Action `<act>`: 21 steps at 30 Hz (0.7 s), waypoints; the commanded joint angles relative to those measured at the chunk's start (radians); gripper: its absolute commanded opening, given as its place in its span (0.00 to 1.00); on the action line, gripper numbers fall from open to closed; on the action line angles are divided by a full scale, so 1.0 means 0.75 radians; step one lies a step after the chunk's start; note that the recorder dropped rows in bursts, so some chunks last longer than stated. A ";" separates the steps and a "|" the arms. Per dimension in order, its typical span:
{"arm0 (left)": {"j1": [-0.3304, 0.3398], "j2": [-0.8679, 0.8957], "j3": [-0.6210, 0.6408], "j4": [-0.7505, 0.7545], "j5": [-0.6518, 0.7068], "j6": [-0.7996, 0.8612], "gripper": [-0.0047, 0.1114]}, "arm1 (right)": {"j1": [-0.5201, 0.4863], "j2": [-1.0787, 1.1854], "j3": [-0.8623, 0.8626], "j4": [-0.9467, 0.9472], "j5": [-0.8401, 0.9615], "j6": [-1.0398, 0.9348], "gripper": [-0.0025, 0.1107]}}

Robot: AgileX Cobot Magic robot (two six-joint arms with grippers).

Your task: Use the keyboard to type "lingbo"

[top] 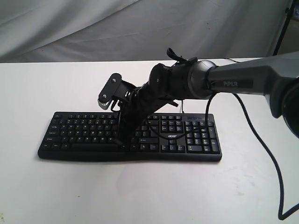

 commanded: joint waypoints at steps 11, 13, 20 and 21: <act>-0.005 0.004 0.007 -0.001 -0.008 -0.004 0.05 | -0.008 0.006 0.078 -0.002 -0.001 -0.010 0.02; -0.005 0.004 0.007 -0.001 -0.008 -0.004 0.05 | -0.008 0.006 0.078 -0.002 -0.005 -0.010 0.02; -0.005 0.004 0.007 -0.001 -0.008 -0.004 0.05 | -0.008 -0.011 0.067 -0.002 -0.001 -0.010 0.02; -0.005 0.004 0.007 -0.001 -0.008 -0.004 0.05 | -0.008 -0.024 0.062 -0.002 0.004 -0.008 0.02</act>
